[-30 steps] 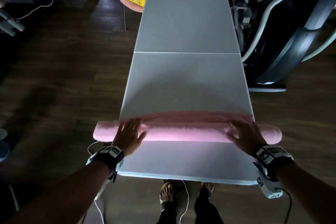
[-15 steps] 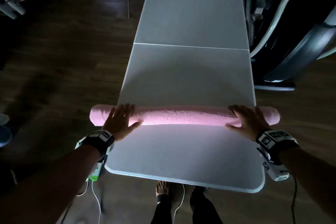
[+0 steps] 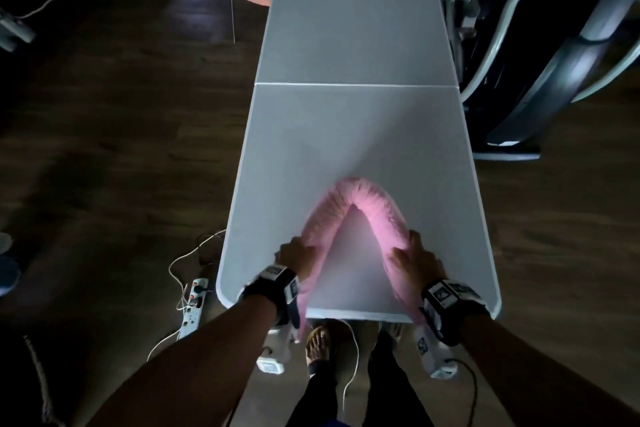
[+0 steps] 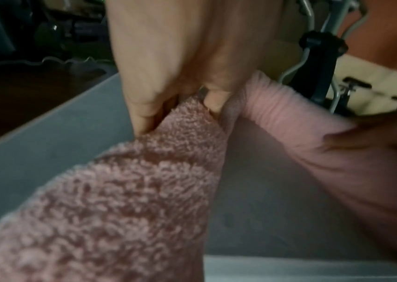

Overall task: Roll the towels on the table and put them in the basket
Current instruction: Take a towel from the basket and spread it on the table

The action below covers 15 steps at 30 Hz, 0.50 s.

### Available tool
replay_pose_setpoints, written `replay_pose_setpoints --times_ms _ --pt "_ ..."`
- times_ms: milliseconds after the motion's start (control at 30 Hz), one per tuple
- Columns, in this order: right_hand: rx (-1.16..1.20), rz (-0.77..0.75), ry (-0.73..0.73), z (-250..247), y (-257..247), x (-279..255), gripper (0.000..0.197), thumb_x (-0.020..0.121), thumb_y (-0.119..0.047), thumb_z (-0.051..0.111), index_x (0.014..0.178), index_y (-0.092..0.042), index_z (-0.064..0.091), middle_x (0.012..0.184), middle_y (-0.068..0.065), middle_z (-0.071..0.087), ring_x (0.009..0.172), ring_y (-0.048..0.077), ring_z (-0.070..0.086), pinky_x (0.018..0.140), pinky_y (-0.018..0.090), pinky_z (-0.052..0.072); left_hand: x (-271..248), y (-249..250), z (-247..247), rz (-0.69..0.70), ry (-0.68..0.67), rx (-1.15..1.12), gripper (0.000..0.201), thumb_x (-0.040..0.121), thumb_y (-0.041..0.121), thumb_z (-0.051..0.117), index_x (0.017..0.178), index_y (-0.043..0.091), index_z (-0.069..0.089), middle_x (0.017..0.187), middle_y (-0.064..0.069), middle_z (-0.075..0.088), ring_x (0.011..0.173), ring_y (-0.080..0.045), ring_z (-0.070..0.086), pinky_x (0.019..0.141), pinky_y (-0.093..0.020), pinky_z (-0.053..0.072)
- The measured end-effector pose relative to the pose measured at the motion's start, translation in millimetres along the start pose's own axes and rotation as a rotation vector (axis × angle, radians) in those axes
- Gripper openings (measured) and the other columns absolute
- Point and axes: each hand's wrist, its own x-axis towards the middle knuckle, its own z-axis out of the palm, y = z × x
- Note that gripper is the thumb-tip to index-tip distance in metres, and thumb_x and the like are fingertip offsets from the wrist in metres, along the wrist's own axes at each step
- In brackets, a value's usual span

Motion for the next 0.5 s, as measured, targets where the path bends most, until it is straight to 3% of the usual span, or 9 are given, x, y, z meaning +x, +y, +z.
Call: replay_pose_setpoints --times_ms 67,167,233,300,367,500 --pt "0.133 0.043 0.000 15 -10 -13 0.049 0.095 -0.035 0.049 0.135 -0.011 0.034 0.121 0.021 0.056 0.108 0.041 0.056 0.092 0.042 0.044 -9 3 10 -0.025 -0.083 -0.282 0.042 0.098 0.037 0.043 0.123 0.005 0.054 0.124 -0.016 0.058 0.113 -0.031 0.057 0.091 -0.035 0.046" --pt "0.195 0.049 0.011 26 -20 -24 0.048 0.095 -0.034 0.049 0.134 -0.007 0.039 0.127 0.019 0.051 0.114 0.036 0.051 0.096 0.042 0.043 -27 3 15 -0.060 -0.122 -0.669 0.042 0.090 0.032 0.058 0.120 0.005 0.047 0.114 -0.017 0.057 0.098 -0.032 0.056 0.073 -0.030 0.040" --pt "0.205 0.045 -0.016 31 -22 -27 0.047 0.096 -0.032 0.047 0.135 -0.007 0.038 0.130 0.018 0.048 0.117 0.036 0.048 0.098 0.042 0.040 -37 4 18 -0.105 -0.098 -0.768 0.034 0.090 0.028 0.060 0.110 0.008 0.040 0.103 -0.014 0.053 0.081 -0.025 0.051 0.062 -0.027 0.035" --pt "0.207 0.039 -0.062 33 -24 -29 0.048 0.095 -0.032 0.044 0.137 -0.008 0.035 0.133 0.017 0.045 0.118 0.035 0.047 0.099 0.043 0.038 -43 7 22 -0.127 -0.086 -0.803 0.032 0.091 0.026 0.059 0.106 0.010 0.036 0.099 -0.011 0.049 0.074 -0.021 0.047 0.052 -0.028 0.031" --pt "0.207 0.034 -0.083 33 -26 -33 0.049 0.094 -0.032 0.044 0.137 -0.008 0.034 0.133 0.018 0.046 0.117 0.036 0.048 0.098 0.044 0.039 -45 11 25 -0.138 -0.059 -0.840 0.032 0.091 0.027 0.059 0.106 0.009 0.037 0.099 -0.011 0.049 0.079 -0.024 0.047 0.053 -0.029 0.031" --pt "0.234 0.015 -0.098 38 -23 -36 0.047 0.094 -0.031 0.044 0.133 -0.005 0.038 0.130 0.020 0.048 0.121 0.040 0.047 0.100 0.045 0.037 -53 20 31 -0.179 -0.051 -0.872 0.039 0.091 0.030 0.059 0.113 0.004 0.040 0.104 -0.015 0.051 0.087 -0.026 0.048 0.068 -0.031 0.034"
